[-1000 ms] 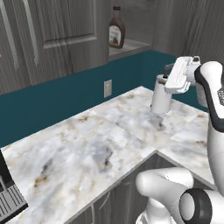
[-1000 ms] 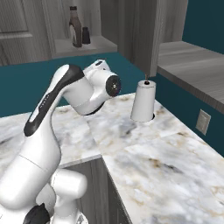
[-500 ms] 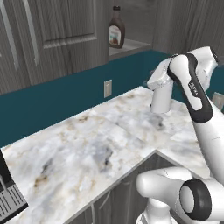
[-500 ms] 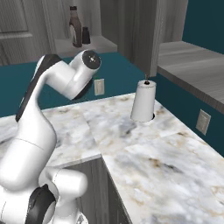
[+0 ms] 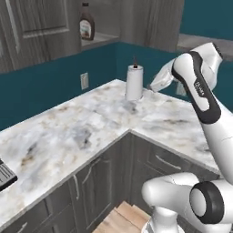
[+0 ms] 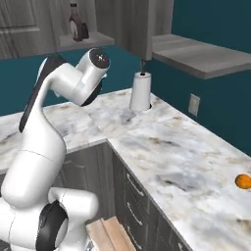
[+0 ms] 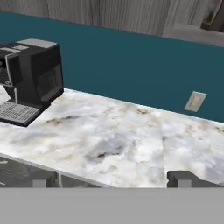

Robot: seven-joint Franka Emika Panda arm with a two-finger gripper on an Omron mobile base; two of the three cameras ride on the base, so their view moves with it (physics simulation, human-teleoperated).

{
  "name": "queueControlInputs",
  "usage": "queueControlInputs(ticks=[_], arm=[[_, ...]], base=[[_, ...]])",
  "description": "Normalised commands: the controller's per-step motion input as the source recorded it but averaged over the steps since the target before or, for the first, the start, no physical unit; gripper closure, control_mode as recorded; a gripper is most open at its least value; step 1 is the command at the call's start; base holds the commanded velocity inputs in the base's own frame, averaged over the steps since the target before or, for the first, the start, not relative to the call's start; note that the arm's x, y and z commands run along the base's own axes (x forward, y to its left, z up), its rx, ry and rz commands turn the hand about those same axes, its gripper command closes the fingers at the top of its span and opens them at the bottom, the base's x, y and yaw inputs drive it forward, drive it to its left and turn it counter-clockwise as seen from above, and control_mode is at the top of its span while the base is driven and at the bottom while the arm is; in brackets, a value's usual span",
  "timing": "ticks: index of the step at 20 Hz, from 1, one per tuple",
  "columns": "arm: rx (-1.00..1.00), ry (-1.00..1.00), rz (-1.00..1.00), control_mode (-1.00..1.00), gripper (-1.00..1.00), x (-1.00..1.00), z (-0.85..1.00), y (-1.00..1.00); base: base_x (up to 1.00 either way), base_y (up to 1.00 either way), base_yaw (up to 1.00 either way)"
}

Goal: There are various items on the counter. Only move the condiments/shakers into the cabinet.

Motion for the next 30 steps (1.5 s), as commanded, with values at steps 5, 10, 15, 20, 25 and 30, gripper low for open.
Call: queueControlInputs(ticks=[5, 10, 15, 20, 25, 30], arm=[[0.00, 0.00, 0.00, 1.00, -1.00, 0.00, 0.00, 0.00], [0.00, 0.00, 0.00, 1.00, -1.00, 0.00, 0.00, 0.00], [0.00, 0.00, 0.00, 1.00, -1.00, 0.00, 0.00, 0.00], [0.00, 0.00, 0.00, 1.00, -1.00, 0.00, 0.00, 0.00], [0.00, 0.00, 0.00, 1.00, -1.00, 0.00, 0.00, 0.00], [0.00, 0.00, 0.00, 1.00, -1.00, 0.00, 0.00, 0.00]], base=[[-0.85, -0.01, -0.73], [-0.34, 0.00, -0.94], [-0.04, -0.35, -0.94], [0.59, -0.81, -0.55], [0.83, -1.00, 0.00], [0.94, -0.55, 0.00]])
